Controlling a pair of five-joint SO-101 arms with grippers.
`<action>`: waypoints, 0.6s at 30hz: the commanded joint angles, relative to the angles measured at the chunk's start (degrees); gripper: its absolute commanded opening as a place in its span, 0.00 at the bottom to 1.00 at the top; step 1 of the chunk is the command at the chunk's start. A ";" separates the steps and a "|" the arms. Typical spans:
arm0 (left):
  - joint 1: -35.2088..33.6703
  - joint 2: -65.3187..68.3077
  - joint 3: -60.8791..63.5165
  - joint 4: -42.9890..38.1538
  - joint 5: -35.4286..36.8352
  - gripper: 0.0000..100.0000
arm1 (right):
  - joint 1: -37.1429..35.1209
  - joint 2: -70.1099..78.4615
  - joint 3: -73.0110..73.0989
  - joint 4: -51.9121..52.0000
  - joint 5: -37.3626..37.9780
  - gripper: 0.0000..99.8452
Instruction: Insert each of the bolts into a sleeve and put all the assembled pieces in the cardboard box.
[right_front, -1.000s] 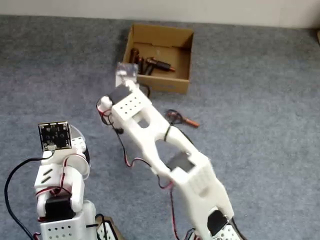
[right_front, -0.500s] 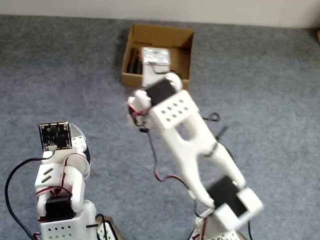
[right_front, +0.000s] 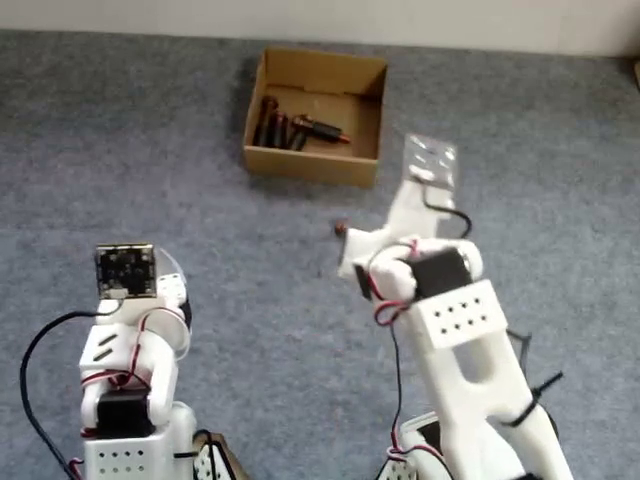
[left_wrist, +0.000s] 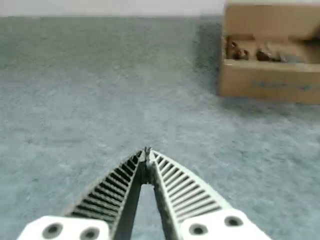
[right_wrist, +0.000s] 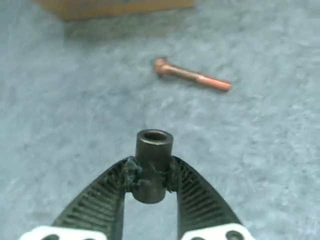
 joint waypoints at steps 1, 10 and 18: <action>3.21 0.04 -1.10 -1.14 -0.62 0.05 | 6.81 -5.23 6.90 -7.34 0.79 0.00; 13.05 2.42 -10.95 -0.70 -1.49 0.05 | 23.43 -12.18 20.35 -22.64 -6.59 0.00; 22.02 37.58 -33.27 0.00 -1.76 0.05 | 30.73 -13.05 27.12 -33.80 -8.18 0.00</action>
